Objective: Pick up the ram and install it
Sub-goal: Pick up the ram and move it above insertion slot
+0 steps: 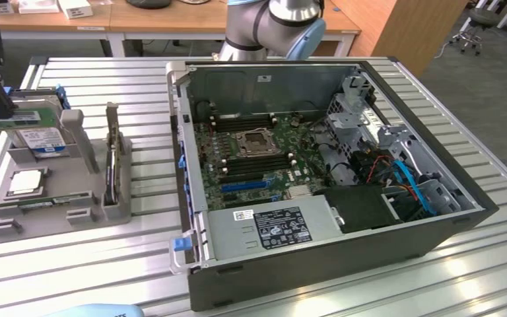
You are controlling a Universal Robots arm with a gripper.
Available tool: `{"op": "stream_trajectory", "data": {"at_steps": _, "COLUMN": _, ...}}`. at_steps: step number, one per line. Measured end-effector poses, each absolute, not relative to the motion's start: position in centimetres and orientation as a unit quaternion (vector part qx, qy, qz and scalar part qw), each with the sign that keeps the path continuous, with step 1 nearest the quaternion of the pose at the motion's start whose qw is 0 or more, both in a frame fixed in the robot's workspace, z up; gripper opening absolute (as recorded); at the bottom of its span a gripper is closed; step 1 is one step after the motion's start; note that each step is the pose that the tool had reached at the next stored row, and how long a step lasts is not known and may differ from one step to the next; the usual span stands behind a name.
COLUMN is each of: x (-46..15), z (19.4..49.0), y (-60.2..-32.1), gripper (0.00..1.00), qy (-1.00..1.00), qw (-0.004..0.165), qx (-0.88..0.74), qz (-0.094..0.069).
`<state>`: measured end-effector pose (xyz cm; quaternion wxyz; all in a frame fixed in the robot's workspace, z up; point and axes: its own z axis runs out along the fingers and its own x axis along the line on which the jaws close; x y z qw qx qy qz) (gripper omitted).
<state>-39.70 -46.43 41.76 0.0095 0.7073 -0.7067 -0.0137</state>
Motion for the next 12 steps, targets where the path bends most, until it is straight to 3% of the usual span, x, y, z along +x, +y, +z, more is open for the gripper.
{"op": "stream_trajectory", "data": {"at_steps": 12, "x": -37.1, "z": 41.8, "y": -46.4, "gripper": 0.12, "qy": -0.707, "qw": 0.010, "qx": 0.707, "qz": -0.014}}
